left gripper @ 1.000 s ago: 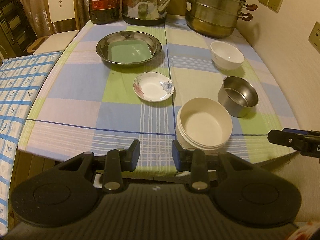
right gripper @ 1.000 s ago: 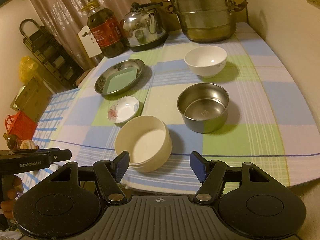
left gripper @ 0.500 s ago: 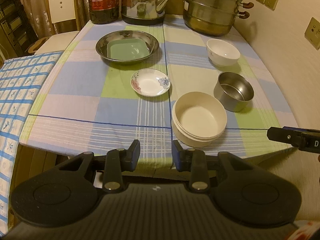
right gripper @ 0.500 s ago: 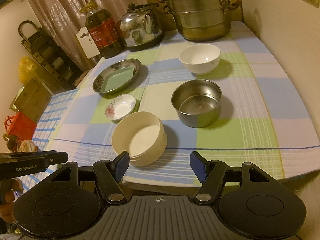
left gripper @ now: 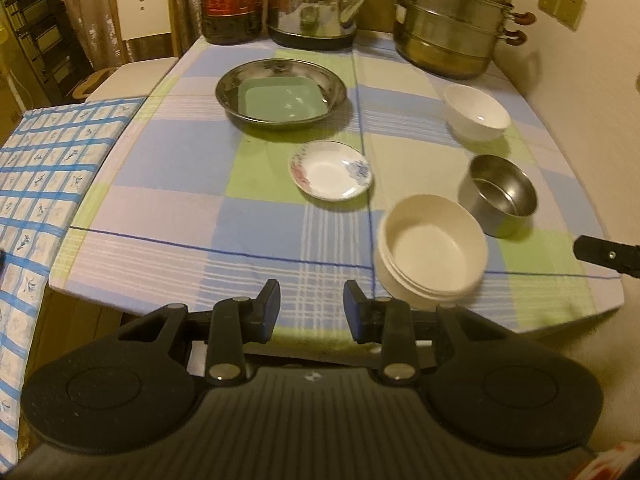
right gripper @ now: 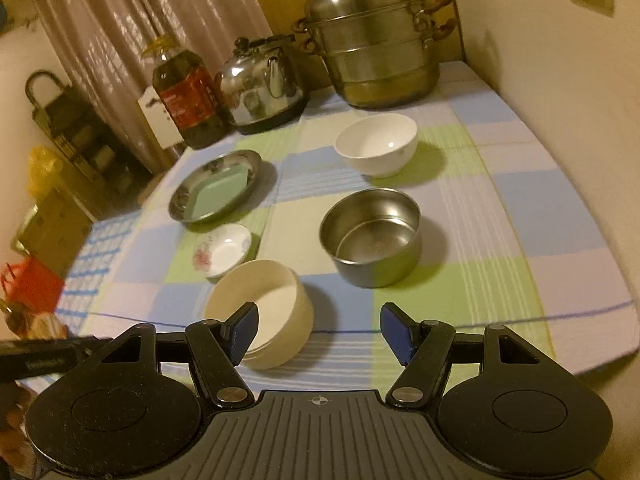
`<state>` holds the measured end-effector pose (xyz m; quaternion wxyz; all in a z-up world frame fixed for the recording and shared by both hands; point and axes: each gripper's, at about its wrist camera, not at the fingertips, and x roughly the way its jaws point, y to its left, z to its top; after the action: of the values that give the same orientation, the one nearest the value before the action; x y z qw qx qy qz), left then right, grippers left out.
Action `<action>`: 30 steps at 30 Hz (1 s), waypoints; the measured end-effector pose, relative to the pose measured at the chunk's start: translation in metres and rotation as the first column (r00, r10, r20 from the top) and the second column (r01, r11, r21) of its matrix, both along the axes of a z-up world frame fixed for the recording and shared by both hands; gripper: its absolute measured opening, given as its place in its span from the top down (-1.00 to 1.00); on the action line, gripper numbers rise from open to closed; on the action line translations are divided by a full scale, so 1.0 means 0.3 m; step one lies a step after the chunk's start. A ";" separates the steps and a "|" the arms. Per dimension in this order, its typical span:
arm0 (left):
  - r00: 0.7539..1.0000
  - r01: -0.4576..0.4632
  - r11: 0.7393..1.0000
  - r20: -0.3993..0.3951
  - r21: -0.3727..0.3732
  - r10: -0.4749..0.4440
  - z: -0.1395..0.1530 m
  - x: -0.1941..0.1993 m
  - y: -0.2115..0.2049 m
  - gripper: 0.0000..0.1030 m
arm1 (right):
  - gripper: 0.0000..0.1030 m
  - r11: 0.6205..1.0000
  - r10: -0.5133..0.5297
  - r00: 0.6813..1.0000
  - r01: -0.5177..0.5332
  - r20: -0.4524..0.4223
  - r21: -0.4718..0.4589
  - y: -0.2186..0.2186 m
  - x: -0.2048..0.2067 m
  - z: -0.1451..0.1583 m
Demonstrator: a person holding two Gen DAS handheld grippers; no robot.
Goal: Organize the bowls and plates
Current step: 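Move the right tool back toward the small floral saucer, then grasp the rim of the floral saucer with the right tool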
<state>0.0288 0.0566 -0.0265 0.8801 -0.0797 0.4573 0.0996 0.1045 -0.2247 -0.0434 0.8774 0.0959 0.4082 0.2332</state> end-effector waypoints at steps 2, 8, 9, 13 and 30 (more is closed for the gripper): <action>1.000 -0.007 1.000 0.000 0.000 0.007 -0.010 0.028 0.032 0.39 | -0.31 1.000 0.000 1.000 0.000 -0.001 -0.001 0.012 0.027 -0.005; 1.000 0.011 1.000 0.009 -0.013 -0.011 -0.039 0.129 0.117 0.39 | -0.31 0.999 0.037 0.998 -0.036 -0.047 0.023 0.091 0.131 -0.030; 1.000 0.018 1.000 0.008 -0.014 -0.018 -0.045 0.151 0.130 0.39 | -0.31 0.999 0.038 0.998 -0.037 -0.051 0.021 0.112 0.149 -0.032; 0.999 0.045 0.999 0.008 -0.019 -0.045 -0.068 0.243 0.185 0.39 | -0.31 0.998 0.056 0.997 -0.055 -0.059 0.022 0.198 0.225 -0.041; 0.977 0.200 0.975 -0.053 -0.095 -0.205 -0.231 0.558 0.285 0.40 | 0.03 0.995 0.093 0.979 -0.099 -0.184 -0.023 0.550 0.469 -0.191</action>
<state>0.1963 0.1423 -0.0958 0.8666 -0.0687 0.4942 -0.0087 0.2453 -0.0597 -0.1006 0.8254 0.0828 0.4948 0.2589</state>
